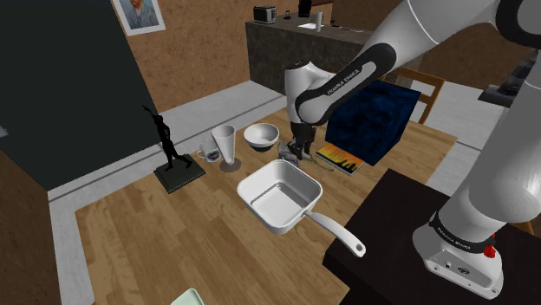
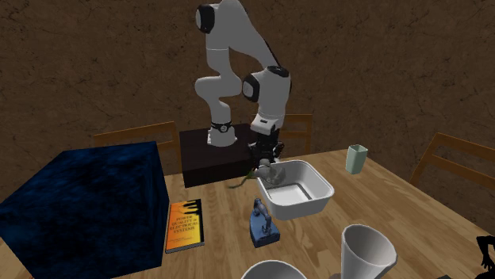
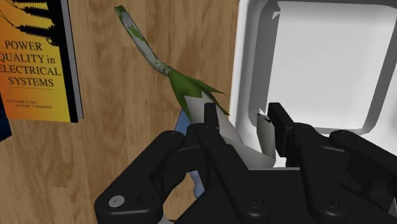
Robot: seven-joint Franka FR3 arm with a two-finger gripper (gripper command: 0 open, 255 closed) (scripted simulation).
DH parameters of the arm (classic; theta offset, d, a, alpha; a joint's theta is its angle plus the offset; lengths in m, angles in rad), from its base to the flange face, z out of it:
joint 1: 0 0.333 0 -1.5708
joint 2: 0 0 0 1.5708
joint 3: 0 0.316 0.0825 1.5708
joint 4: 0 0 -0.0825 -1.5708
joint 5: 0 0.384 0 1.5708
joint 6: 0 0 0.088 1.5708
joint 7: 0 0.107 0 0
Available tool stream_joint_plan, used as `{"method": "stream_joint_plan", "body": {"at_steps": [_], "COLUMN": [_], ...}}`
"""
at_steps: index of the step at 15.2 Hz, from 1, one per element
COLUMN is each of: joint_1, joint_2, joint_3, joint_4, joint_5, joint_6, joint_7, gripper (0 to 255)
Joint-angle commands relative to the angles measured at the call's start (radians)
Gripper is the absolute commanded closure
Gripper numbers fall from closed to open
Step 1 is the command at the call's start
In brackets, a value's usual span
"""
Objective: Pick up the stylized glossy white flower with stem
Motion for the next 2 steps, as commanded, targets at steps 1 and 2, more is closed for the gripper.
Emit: {"method": "stream_joint_plan", "body": {"at_steps": [1, 2], "joint_1": [0.000, 0.000], "joint_2": [-0.010, -0.009], "joint_3": [0.001, 0.001], "joint_4": [0.004, 0.004], "joint_5": [0.004, 0.004], "joint_6": [-0.014, -0.014], "joint_7": [-0.003, -0.003], "gripper": [255, 255]}}
